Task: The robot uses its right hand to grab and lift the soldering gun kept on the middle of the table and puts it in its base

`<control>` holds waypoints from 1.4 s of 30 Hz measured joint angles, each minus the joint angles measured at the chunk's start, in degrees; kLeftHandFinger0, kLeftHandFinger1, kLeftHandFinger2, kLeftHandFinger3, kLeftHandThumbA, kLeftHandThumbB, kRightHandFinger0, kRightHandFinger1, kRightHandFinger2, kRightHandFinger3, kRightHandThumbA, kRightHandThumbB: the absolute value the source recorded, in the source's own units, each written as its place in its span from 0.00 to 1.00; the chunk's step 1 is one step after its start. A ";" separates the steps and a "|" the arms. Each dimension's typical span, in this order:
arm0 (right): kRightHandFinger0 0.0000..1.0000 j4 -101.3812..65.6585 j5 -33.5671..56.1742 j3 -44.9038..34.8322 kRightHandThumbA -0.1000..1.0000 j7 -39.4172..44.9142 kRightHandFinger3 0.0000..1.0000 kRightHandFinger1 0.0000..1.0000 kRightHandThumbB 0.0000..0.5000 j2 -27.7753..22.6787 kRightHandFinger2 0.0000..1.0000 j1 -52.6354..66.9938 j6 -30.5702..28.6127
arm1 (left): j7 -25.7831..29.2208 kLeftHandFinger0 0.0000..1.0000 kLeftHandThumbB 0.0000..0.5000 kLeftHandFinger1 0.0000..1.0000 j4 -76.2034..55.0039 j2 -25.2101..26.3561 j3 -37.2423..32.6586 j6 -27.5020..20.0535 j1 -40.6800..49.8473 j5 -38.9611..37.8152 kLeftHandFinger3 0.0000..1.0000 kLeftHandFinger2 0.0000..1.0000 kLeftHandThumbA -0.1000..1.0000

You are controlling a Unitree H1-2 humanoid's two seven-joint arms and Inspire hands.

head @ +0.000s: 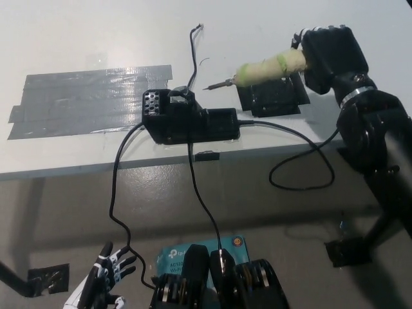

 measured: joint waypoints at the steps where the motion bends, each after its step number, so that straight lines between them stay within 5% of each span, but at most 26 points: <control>1: 0.00 -0.01 -0.08 -0.02 0.00 -0.11 0.18 0.00 0.00 -0.19 0.33 0.00 0.00 | 0.00 1.00 1.00 1.00 0.00 0.00 0.00 0.00 0.01 0.01 1.00 1.00 1.00; 6: 0.00 -0.08 -0.20 -0.01 0.09 -0.22 0.28 0.00 0.00 -0.38 0.35 -0.24 0.01 | -0.01 1.00 1.00 1.00 0.00 0.00 -0.02 0.00 -0.02 0.03 1.00 1.00 1.00; 7: 0.00 -0.09 -0.17 -0.01 0.14 -0.22 0.49 0.00 0.04 -0.35 0.37 -0.37 -0.03 | -0.01 1.00 1.00 1.00 0.00 0.00 -0.03 0.00 -0.04 0.03 1.00 1.00 1.00; 8: 0.00 -0.14 -0.17 -0.01 0.24 -0.22 0.38 0.00 0.00 -0.31 0.33 -0.57 -0.04 | -0.01 1.00 1.00 1.00 0.00 0.00 -0.02 0.00 -0.05 0.03 1.00 1.00 1.00; 10: 0.00 -0.40 -0.18 0.07 0.19 -0.22 0.21 0.00 0.00 -0.18 0.32 -0.96 -0.05 | -0.01 1.00 1.00 1.00 0.00 0.00 -0.03 0.00 -0.05 0.03 1.00 1.00 1.00; 11: 0.00 -0.64 -0.18 0.15 0.03 -0.22 0.18 0.00 0.00 -0.08 0.34 -1.20 -0.06 | -0.01 1.00 1.00 1.00 0.00 0.00 -0.03 0.01 -0.05 0.04 1.00 1.00 1.00; 13: 0.00 -1.04 -0.19 0.29 0.00 -0.22 0.10 0.00 0.03 0.20 0.37 -1.65 -0.04 | -0.01 1.00 1.00 1.00 0.00 0.00 -0.03 0.01 -0.05 0.04 1.00 1.00 1.00; 16: 0.00 -1.45 -0.19 0.67 0.00 -0.22 0.17 0.00 0.34 0.82 0.38 -1.87 -0.09 | -0.01 1.00 1.00 1.00 -0.01 0.00 -0.03 0.04 -0.05 0.04 1.00 1.00 1.00; 20: 0.00 -1.46 -0.19 1.05 0.00 -0.21 0.16 0.00 0.41 1.08 0.37 -1.87 -0.19 | -0.01 1.00 1.00 1.00 0.00 0.00 -0.04 0.03 -0.05 0.04 1.00 1.00 1.00; 25: 0.00 -1.49 -0.13 1.05 0.00 -0.20 0.26 0.00 0.39 1.08 0.39 -1.86 -0.21 | -0.01 1.00 1.00 1.00 0.00 0.01 -0.03 0.03 -0.09 0.03 1.00 1.00 1.00; 33: 0.00 -1.52 0.13 1.18 0.00 -0.20 0.11 0.00 0.38 1.22 0.36 -1.82 -0.52 | -0.01 1.00 1.00 1.00 0.00 0.03 -0.03 0.02 -0.11 0.03 1.00 1.00 1.00; 42: 0.00 -2.56 0.20 1.47 0.00 -0.18 0.18 0.11 0.41 2.13 0.44 -1.46 -1.28 | -0.01 1.00 1.00 1.00 0.00 0.16 -0.33 0.03 -0.11 0.07 1.00 1.00 1.00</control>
